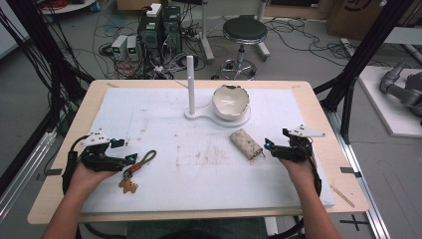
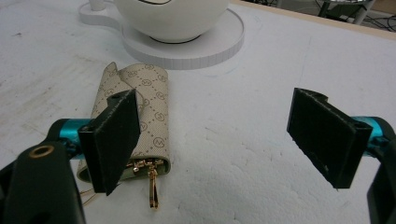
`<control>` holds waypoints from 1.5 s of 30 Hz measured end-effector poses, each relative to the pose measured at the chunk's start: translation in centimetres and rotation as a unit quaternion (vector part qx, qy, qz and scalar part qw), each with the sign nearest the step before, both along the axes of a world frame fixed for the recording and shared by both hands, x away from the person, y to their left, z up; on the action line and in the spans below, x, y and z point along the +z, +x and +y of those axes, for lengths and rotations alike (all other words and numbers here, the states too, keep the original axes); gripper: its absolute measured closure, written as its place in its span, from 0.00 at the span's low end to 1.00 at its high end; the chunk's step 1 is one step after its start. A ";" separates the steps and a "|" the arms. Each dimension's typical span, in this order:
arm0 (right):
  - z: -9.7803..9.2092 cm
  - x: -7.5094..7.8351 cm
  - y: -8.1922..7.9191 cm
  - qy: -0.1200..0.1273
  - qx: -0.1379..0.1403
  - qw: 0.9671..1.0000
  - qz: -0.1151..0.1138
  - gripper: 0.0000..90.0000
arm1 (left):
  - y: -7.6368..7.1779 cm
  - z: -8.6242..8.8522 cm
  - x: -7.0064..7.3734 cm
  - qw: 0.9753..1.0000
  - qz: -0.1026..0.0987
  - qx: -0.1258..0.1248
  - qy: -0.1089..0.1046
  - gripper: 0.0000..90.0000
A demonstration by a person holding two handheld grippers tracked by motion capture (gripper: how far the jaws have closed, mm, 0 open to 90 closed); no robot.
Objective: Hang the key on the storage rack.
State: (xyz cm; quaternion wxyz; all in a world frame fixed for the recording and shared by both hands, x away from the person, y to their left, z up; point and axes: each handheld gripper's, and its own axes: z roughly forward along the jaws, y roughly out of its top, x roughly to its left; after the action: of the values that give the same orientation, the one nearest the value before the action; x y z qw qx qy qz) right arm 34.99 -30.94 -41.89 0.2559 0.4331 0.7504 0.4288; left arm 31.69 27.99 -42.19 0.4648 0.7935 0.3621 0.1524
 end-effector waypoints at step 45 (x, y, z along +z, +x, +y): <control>0.1 -0.3 0.0 -0.006 0.007 1.000 0.009 0.20 | 0.0 -2.2 1.7 0.996 -0.020 -0.023 0.080 0.79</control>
State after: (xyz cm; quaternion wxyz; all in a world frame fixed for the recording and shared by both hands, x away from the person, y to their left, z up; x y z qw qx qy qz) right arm 34.94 -30.83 -42.15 0.2490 0.4300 0.7580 0.4226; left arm 31.71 25.75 -40.53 0.4103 0.8331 0.3207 0.1864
